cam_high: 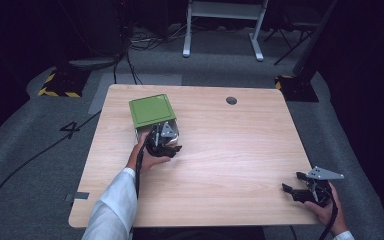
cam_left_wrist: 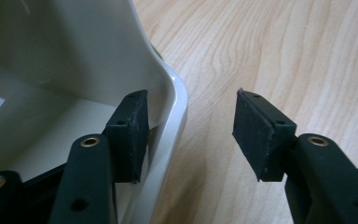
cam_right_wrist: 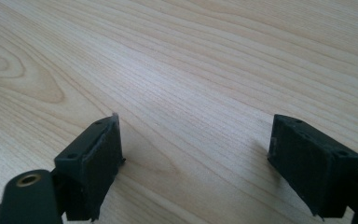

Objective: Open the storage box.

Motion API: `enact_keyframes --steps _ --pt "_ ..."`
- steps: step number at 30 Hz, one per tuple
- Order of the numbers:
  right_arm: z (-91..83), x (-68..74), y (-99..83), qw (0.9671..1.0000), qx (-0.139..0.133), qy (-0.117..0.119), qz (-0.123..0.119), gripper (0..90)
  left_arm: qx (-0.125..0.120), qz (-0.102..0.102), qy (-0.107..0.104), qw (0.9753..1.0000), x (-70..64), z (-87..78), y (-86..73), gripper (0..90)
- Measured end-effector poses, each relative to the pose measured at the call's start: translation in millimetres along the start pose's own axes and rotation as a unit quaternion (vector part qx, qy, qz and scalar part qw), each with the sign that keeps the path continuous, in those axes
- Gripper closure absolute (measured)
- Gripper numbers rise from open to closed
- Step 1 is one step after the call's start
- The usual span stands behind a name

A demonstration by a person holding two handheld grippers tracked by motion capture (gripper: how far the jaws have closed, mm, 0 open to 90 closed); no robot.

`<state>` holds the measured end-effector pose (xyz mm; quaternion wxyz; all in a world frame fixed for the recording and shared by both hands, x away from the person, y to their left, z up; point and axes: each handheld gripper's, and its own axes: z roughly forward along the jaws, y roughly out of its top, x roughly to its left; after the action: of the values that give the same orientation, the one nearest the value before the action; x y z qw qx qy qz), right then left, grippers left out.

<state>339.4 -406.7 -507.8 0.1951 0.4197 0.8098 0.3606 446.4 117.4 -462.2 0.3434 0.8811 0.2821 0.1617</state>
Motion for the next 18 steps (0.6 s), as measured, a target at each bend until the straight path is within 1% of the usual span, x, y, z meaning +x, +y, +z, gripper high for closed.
enact_keyframes --steps 2,3,5,6,7,10,11,12,13,14,17,18 --pt "0.0 0.0 0.0 1.0 0.0 0.0 0.0 17.5 0.004 0.002 -0.008 1.0 -2.7 -0.5 1.3 49.3" --pt "0.0 0.0 0.0 1.0 0.0 0.0 0.0 17.5 0.005 0.004 -0.009 0.9999 -3.9 -0.5 1.7 49.4" --pt "0.0 0.0 0.0 1.0 0.0 0.0 0.0 17.5 0.016 0.009 -0.01 0.9998 -6.5 -1.5 2.3 51.1" --pt "-0.1 0.1 -0.1 1.0 0.0 0.0 -0.001 17.5 0.014 0.008 -0.011 0.9998 -7.6 -2.0 2.2 51.3" --pt "-0.1 0.1 -0.1 1.0 0.0 0.0 -0.001 17.5 0.012 0.01 -0.011 0.9998 -7.7 -2.3 1.9 52.7" --pt "-0.1 0.1 -0.1 1.0 0.0 0.0 -0.001 17.5 0.017 0.008 -0.018 0.9997 -7.9 -4.6 1.7 58.4" --pt "-0.1 0.1 -0.1 1.0 0.0 0.0 -0.001 17.5 0.018 0.008 -0.017 0.9997 -8.2 -4.9 1.8 61.0" --pt "-0.2 0.1 -0.1 1.0 0.0 0.0 -0.001 17.5 0.018 0.008 -0.021 0.9996 -8.3 -5.0 2.0 62.7" --pt "-0.2 0.1 -0.2 1.0 0.0 0.0 -0.001 17.5 0.016 0.005 -0.021 0.9996 -9.2 -4.7 2.2 63.3" --pt "-0.2 0.1 -0.2 1.0 0.0 0.001 -0.001 17.6 0.022 0.01 -0.019 0.9995 -10.9 -4.8 3.1 65.3" --pt "-0.3 0.2 -0.3 1.0 0.0 0.001 -0.001 17.5 0.021 0.015 -0.018 0.9995 -13.9 -4.9 4.7 66.7" --pt "-0.3 0.2 -0.3 1.0 0.0 0.001 -0.001 17.6 0.024 0.016 -0.019 0.9994 -14.3 -5.1 5.1 67.2"
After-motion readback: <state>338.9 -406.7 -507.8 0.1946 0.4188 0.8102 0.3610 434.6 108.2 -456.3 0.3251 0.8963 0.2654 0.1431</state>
